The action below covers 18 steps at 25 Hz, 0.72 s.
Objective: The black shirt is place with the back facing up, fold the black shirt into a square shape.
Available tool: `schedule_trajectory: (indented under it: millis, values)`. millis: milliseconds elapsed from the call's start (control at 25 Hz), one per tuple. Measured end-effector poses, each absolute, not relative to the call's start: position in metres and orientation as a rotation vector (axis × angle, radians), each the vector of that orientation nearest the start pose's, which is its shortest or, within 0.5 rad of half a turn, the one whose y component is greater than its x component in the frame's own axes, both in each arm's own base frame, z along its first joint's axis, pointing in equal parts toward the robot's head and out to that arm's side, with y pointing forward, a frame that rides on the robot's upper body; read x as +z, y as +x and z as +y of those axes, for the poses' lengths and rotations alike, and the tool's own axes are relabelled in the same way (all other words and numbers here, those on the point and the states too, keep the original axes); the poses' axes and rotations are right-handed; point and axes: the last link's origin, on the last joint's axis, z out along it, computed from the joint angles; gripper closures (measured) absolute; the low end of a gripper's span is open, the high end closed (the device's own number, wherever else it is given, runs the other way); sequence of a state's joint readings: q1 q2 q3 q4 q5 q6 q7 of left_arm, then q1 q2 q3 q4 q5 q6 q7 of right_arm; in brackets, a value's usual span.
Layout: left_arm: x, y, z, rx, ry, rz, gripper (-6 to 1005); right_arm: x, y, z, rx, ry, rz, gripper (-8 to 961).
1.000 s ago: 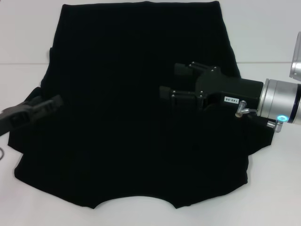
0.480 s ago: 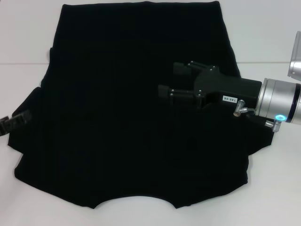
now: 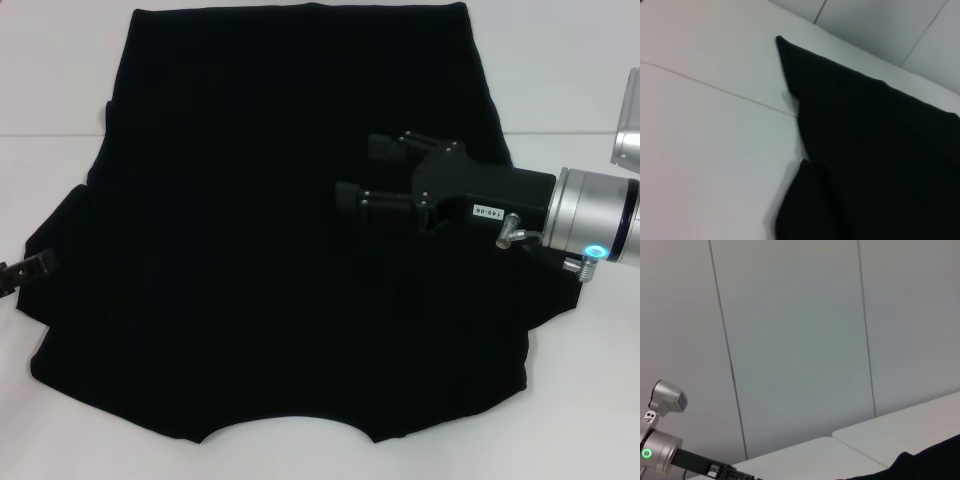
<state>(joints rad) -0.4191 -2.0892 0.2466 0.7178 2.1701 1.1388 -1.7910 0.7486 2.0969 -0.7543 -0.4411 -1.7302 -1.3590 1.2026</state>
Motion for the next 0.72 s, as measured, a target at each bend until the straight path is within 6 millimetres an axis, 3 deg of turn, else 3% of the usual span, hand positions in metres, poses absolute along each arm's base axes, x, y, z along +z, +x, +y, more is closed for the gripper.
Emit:
schedule_trajectory:
  millis: [720]
  values:
    - [0.0639, -0.3943, 0.3206, -0.531, -1.786, -1.382, 128, -0.0331, 0.1855, 0.3871, 0.924, -2.621, 0.409, 38]
